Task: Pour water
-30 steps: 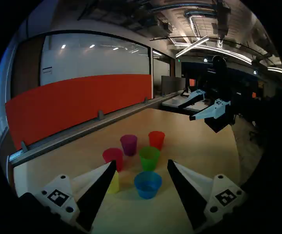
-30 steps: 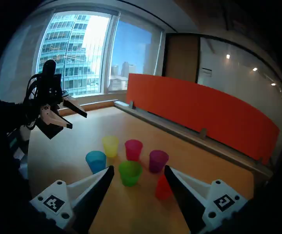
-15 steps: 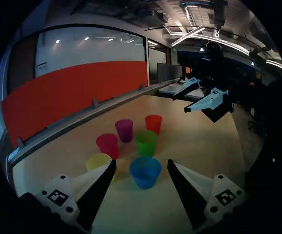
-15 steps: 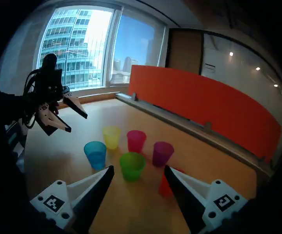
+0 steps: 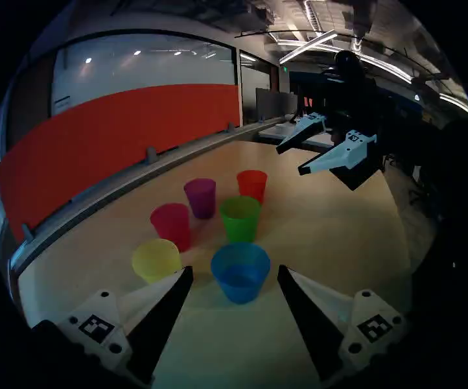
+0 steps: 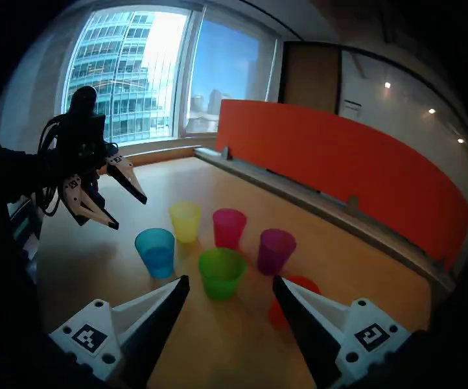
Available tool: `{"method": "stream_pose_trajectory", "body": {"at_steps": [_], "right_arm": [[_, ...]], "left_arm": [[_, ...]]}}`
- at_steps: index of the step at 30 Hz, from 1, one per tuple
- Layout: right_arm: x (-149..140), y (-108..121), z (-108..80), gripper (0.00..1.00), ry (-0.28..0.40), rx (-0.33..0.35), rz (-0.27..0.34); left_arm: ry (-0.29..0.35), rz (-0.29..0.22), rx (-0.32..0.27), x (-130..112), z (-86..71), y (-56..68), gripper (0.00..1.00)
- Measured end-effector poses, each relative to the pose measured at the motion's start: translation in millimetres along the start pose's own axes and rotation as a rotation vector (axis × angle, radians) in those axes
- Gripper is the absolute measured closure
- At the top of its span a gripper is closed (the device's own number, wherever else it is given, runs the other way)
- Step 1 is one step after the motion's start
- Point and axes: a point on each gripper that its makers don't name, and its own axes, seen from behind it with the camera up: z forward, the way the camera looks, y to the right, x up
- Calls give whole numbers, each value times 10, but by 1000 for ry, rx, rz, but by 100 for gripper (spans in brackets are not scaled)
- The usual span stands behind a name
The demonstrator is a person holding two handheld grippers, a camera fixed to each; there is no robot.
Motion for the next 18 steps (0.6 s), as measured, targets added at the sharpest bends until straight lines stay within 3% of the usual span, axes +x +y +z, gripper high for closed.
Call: {"method": "stream_pose_trajectory", "body": {"at_steps": [18], "right_arm": [[-151, -51, 329, 0, -30, 38, -2]], "left_arm": [[-94, 10, -50, -301, 253, 63, 3]]}}
